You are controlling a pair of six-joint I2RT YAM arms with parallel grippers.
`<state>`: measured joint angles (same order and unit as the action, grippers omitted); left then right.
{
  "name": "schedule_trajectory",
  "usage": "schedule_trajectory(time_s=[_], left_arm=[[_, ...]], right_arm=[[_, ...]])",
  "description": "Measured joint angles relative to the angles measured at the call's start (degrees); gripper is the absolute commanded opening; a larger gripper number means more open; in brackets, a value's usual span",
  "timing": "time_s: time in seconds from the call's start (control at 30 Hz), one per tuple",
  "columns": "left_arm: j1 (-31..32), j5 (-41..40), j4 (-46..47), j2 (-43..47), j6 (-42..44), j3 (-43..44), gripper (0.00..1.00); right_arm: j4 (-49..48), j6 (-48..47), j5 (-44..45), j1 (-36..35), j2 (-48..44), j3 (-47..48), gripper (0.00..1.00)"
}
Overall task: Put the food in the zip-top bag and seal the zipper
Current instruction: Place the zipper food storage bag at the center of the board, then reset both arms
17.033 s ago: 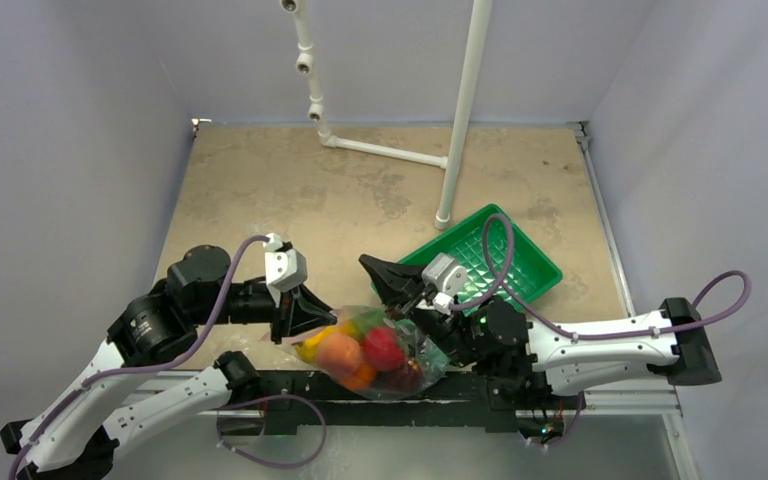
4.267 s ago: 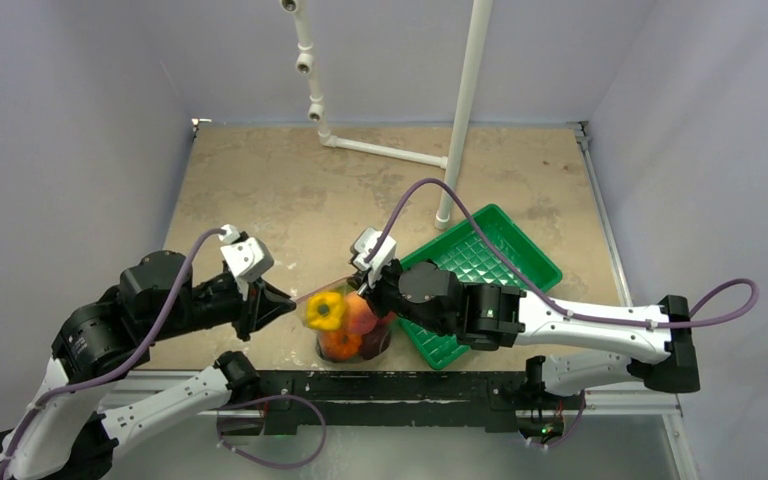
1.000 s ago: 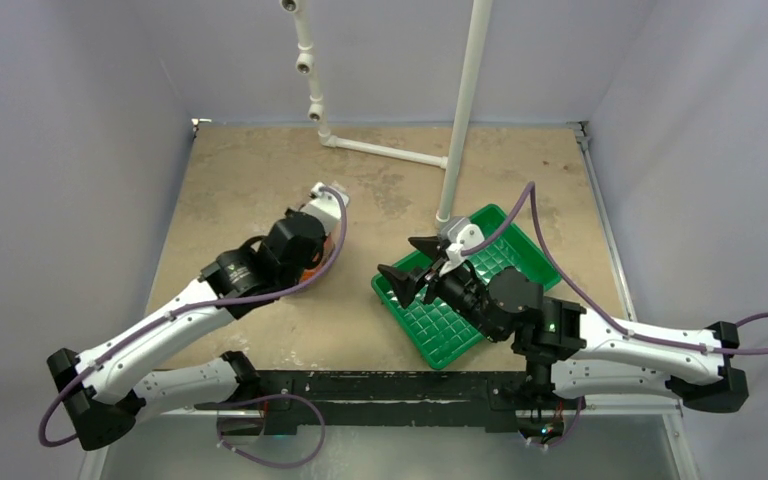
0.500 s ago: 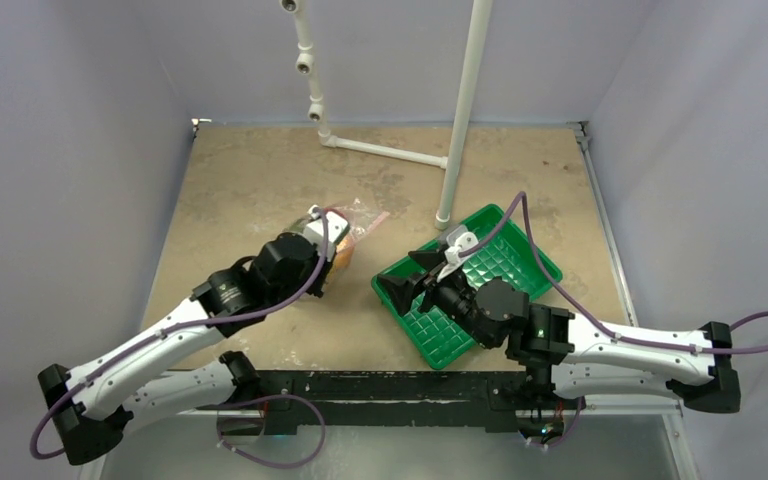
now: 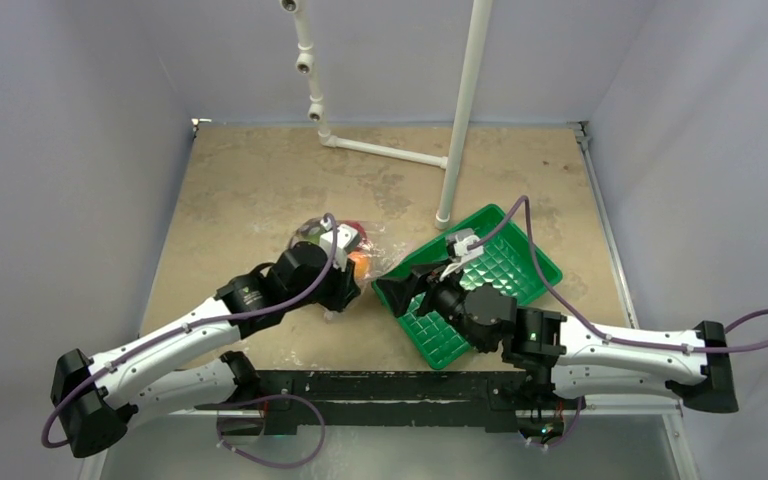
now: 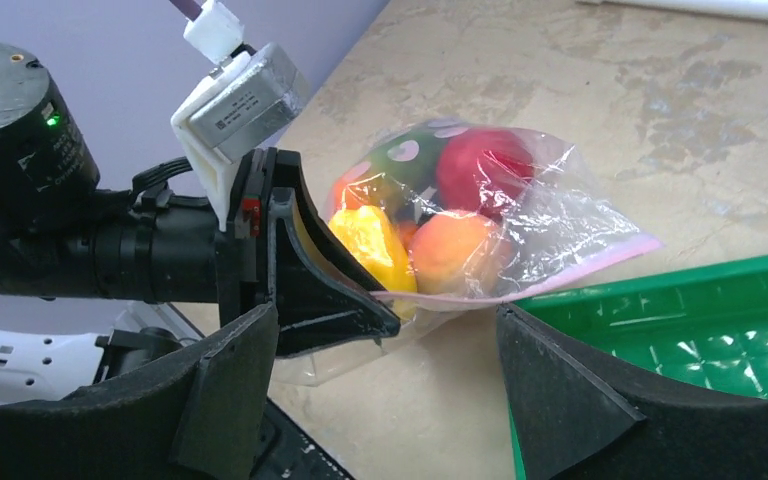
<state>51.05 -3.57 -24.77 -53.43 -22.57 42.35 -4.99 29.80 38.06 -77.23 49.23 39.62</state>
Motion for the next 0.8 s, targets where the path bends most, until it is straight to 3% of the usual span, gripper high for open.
schedule_trajectory(time_s=[0.17,0.2,0.47,0.8], left_arm=[[0.04,2.19,3.21,0.63,-4.9,-2.95,0.8],[0.04,2.54,3.78,0.74,-5.66,-3.43,0.86],[-0.07,3.72,4.22,2.73,-9.49,-4.55,0.97],[0.04,-0.83,-4.11,2.95,-8.63,4.24,0.99]], right_arm=[[0.46,6.6,0.52,0.0,1.97,-1.79,0.84],[0.7,7.98,0.76,0.0,2.58,-2.21,0.85],[3.74,18.34,2.99,0.0,6.78,-2.97,0.99],[20.2,32.76,9.09,0.11,13.22,6.91,0.99]])
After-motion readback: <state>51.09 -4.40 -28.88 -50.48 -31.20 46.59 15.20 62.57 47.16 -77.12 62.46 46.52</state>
